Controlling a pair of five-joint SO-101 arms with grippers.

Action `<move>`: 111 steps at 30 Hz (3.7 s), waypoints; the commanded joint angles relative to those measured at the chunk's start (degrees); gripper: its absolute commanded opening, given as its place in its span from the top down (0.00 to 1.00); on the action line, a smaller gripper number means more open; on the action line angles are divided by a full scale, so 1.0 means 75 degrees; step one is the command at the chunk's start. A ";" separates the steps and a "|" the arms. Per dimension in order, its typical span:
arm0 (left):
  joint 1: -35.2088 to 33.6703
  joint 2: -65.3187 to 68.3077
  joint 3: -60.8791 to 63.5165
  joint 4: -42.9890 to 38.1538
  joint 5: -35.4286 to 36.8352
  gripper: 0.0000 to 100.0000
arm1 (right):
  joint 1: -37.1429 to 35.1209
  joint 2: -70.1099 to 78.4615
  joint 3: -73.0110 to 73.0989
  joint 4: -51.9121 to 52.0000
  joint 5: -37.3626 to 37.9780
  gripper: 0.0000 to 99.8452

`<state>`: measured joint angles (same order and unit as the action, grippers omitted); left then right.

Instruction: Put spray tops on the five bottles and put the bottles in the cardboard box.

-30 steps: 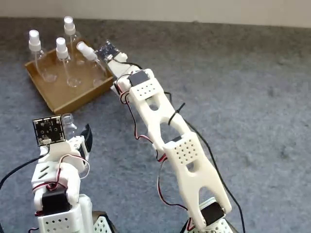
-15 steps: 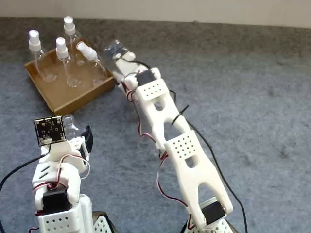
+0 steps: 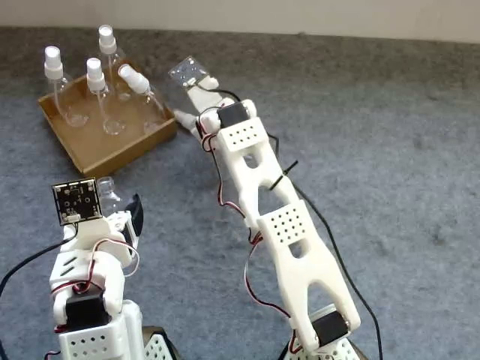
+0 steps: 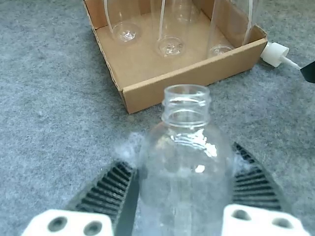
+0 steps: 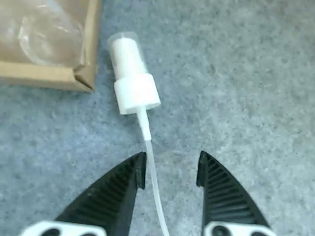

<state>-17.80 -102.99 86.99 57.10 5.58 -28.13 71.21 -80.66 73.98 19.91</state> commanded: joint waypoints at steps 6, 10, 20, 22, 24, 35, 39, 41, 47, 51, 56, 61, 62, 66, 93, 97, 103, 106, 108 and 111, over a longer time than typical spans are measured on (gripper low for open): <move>0.0170 -0.0088 -0.0041 -0.0211 0.0070 0.86 | -0.0322 -0.0205 -0.0510 -0.0111 0.1325 0.75; 0.0170 -0.0088 -0.0041 -0.0211 0.0070 0.86 | -0.0557 -0.0193 -0.0463 -0.0440 0.1934 0.75; 0.0170 -0.0088 -0.0041 -0.0211 0.0070 0.86 | -0.0686 -0.0182 -0.0416 -0.1401 0.2028 0.75; 0.0170 -0.0088 -0.0041 -0.0211 0.0070 0.86 | -0.0697 -0.0170 -0.0416 -0.1401 0.2028 0.75; 0.0170 -0.0088 -0.0041 -0.0211 0.0070 0.86 | -0.0674 -0.0006 -0.0416 -0.1448 0.2028 0.75; 0.0170 -0.0088 -0.0006 -0.0211 0.0059 0.86 | -0.0463 0.1307 -0.0510 -0.2256 0.2040 0.75; 0.0170 -0.0088 -0.0006 -0.0211 0.0059 0.86 | -0.0404 0.1354 -0.0510 -0.2256 0.2040 0.77; 0.0170 -0.0088 -0.0006 -0.0211 0.0059 0.86 | -0.0404 0.1354 -0.0510 -0.2256 0.2040 0.81; 0.0170 -0.0088 -0.0006 -0.0211 0.0059 0.86 | -0.0416 0.1330 -0.0510 -0.1963 0.2040 0.89; 0.0170 -0.0088 -0.0006 -0.0211 0.0059 0.86 | -0.0416 0.1272 -0.0545 -0.1143 0.2040 0.89; 0.0170 -0.0088 -0.0006 -0.0211 0.0059 0.86 | -0.0393 0.1354 -0.1424 -0.0381 0.2028 0.92; 0.0170 -0.0088 0.0006 -0.0211 0.0059 0.86 | -0.0311 0.1354 -0.2350 0.0662 0.2004 0.95; 0.0170 -0.0088 0.0006 -0.0211 0.0059 0.86 | -0.0264 0.1354 -0.2479 0.0873 0.2004 0.95; 0.0170 -0.0088 0.0006 -0.0211 0.0059 0.86 | -0.0041 0.1272 -0.2690 0.1506 0.2016 0.95; 0.0170 -0.0088 0.0205 -0.0516 0.0059 0.86 | 0.0674 -0.2632 -0.2702 0.3675 0.1676 0.95; 0.0170 -0.0088 0.0428 -0.0938 0.0059 0.86 | 0.0815 -0.3171 -0.2667 0.3675 0.1102 0.95; 0.0170 -0.0088 0.0393 -0.0914 0.0070 0.86 | 0.0815 -0.3440 -0.2667 0.3663 0.1090 0.95; 0.0147 -0.0088 0.0381 -0.0914 0.0070 0.86 | 0.0627 -0.3417 -0.2643 0.3663 0.1114 0.95; 0.0123 -0.0088 0.0381 -0.0914 0.0070 0.86 | 0.0498 -0.3417 -0.2643 0.3651 0.1125 0.95; 0.0123 -0.0088 0.0381 -0.0914 0.0070 0.86 | 0.0393 -0.3417 -0.2643 0.3651 0.1125 0.95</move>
<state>-17.27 -102.99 90.68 51.56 5.58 -23.21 49.58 -94.99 100.35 28.70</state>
